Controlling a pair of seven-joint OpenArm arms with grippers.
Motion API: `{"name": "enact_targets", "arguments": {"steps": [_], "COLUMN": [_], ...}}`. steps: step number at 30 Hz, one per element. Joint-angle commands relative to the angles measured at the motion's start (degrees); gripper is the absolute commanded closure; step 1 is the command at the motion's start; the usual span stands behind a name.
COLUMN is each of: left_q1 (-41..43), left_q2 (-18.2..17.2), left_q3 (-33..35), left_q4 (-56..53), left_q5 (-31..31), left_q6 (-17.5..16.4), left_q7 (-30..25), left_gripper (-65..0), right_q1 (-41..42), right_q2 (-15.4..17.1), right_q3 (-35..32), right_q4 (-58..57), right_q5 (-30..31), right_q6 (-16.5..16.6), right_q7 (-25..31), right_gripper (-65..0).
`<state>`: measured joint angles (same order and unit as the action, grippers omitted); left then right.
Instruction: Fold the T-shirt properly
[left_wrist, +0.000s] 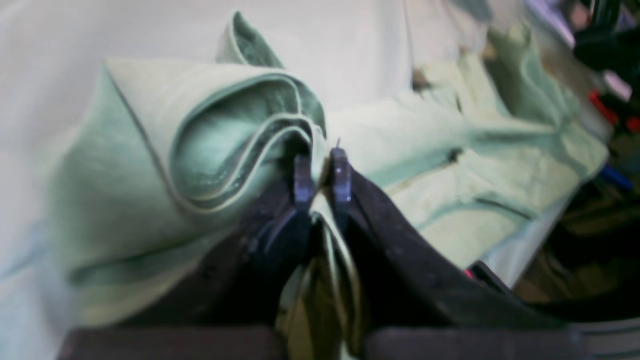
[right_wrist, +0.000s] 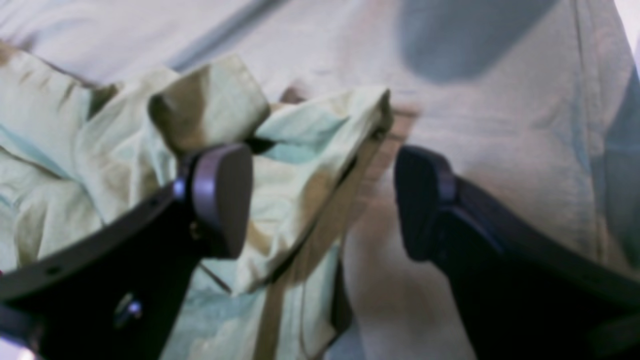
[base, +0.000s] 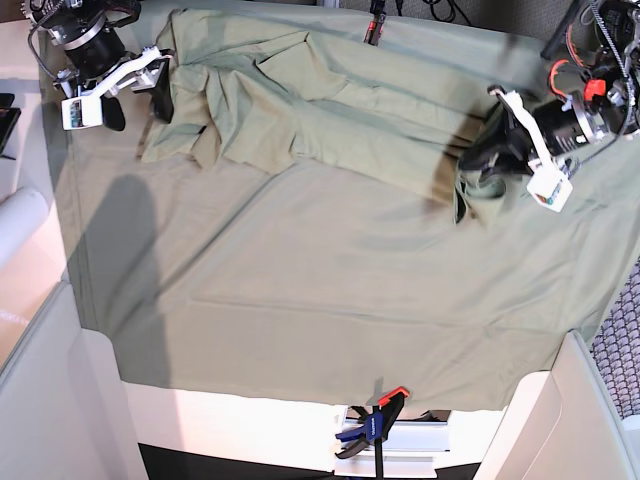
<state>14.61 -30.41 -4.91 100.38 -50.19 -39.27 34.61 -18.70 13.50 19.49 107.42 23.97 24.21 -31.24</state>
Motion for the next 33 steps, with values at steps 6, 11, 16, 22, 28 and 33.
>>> {"name": "enact_targets", "arguments": {"steps": [6, 11, 16, 22, 28, 33], "left_q1": [-0.5, -0.5, -0.5, -1.4, -4.2, -4.4], "left_q2": [2.2, 4.6, 4.9, 6.8, 9.9, 9.9], "left_q3": [6.6, 7.9, 11.4, 16.2, 16.2, 16.2], "left_q4": [0.9, 0.9, 0.9, 0.9, 0.9, 0.9], "left_q5": [4.3, 4.2, 4.2, 4.2, 4.2, 4.2], "left_q6": [-0.7, -0.7, -0.7, -0.7, -0.7, -0.7], "left_q7": [-4.8, -4.4, -3.5, -3.5, -3.0, -1.4], "left_gripper": [0.0, 0.0, -22.7, -29.5, -29.5, -29.5], "right_q1": [0.2, 0.2, 0.2, -0.3, -0.2, 0.1], "right_q2": [0.6, 0.6, 0.6, 0.6, -2.2, -5.0], "right_q3": [0.4, 1.3, 6.7, 11.7, 9.4, 6.3], "right_q4": [1.1, 1.1, 1.1, 0.6, -4.1, -10.2], "right_q5": [0.5, 0.7, 5.1, 9.7, 12.5, 14.6], "right_q6": [0.0, 0.0, 0.0, 0.1, 0.1, 0.2], "right_q7": [1.9, 1.2, -0.6, -4.8, -5.5, -5.0], "right_gripper": [-44.0, -44.1, -44.1, -44.1, -44.1, -44.1]}}
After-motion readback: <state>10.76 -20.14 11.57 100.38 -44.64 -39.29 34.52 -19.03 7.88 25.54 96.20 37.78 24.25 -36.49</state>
